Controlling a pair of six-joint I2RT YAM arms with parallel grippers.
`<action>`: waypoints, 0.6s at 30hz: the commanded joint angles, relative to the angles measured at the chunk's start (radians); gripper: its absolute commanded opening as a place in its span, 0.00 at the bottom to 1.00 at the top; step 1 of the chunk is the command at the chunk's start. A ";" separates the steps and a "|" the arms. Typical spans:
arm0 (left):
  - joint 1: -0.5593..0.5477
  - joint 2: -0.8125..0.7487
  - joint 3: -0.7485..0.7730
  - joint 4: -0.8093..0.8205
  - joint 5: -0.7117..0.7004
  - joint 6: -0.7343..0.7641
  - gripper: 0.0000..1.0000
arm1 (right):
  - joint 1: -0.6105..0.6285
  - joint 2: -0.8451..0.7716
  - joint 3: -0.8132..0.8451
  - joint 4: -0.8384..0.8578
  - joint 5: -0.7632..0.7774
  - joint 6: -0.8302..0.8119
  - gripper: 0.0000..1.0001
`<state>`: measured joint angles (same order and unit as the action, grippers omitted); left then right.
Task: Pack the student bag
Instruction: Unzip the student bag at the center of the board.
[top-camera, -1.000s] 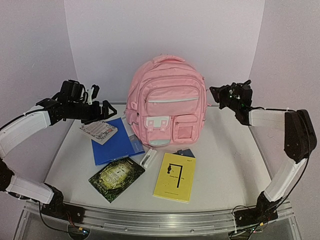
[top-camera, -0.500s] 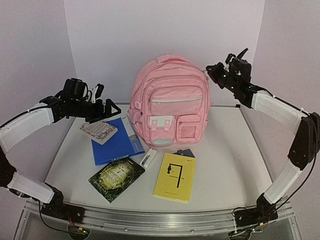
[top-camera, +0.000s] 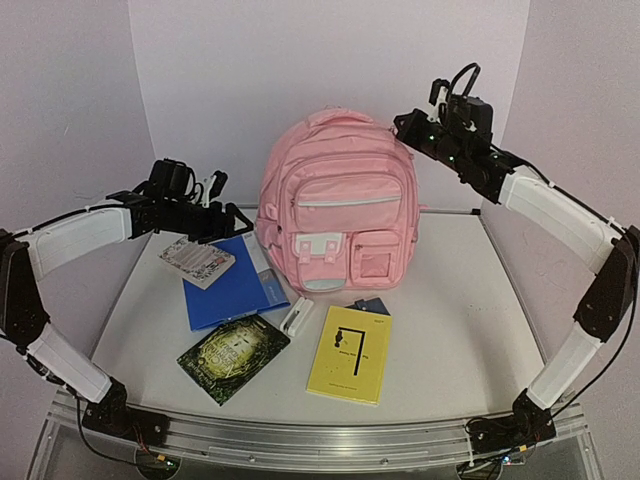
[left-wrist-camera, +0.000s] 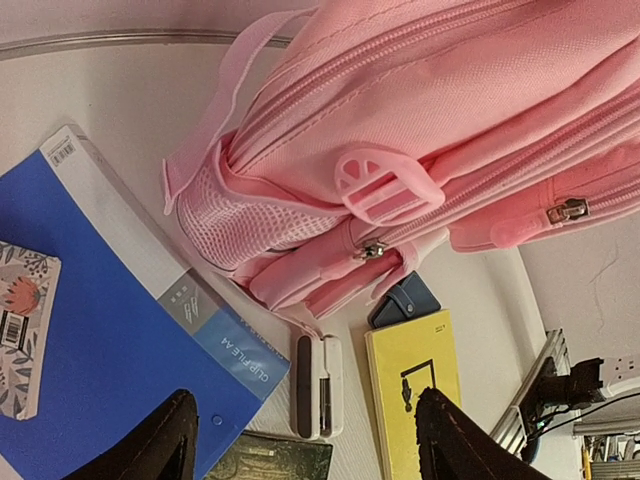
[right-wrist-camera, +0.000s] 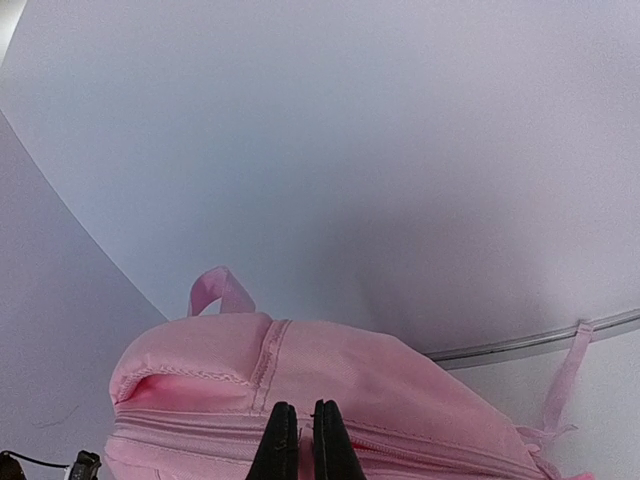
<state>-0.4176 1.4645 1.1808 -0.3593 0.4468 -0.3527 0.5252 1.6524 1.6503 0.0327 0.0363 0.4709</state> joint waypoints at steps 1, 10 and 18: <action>0.004 0.050 0.069 0.068 -0.004 0.052 0.73 | 0.037 0.015 0.088 0.069 0.057 -0.073 0.00; 0.005 0.139 0.083 0.141 -0.048 0.101 0.64 | 0.093 0.059 0.129 0.066 0.094 -0.103 0.00; 0.005 0.185 0.086 0.247 -0.064 0.110 0.58 | 0.098 0.047 0.100 0.065 0.114 -0.110 0.00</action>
<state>-0.4175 1.6385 1.2175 -0.2161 0.4151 -0.2604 0.6144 1.7142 1.7260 0.0318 0.1357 0.3811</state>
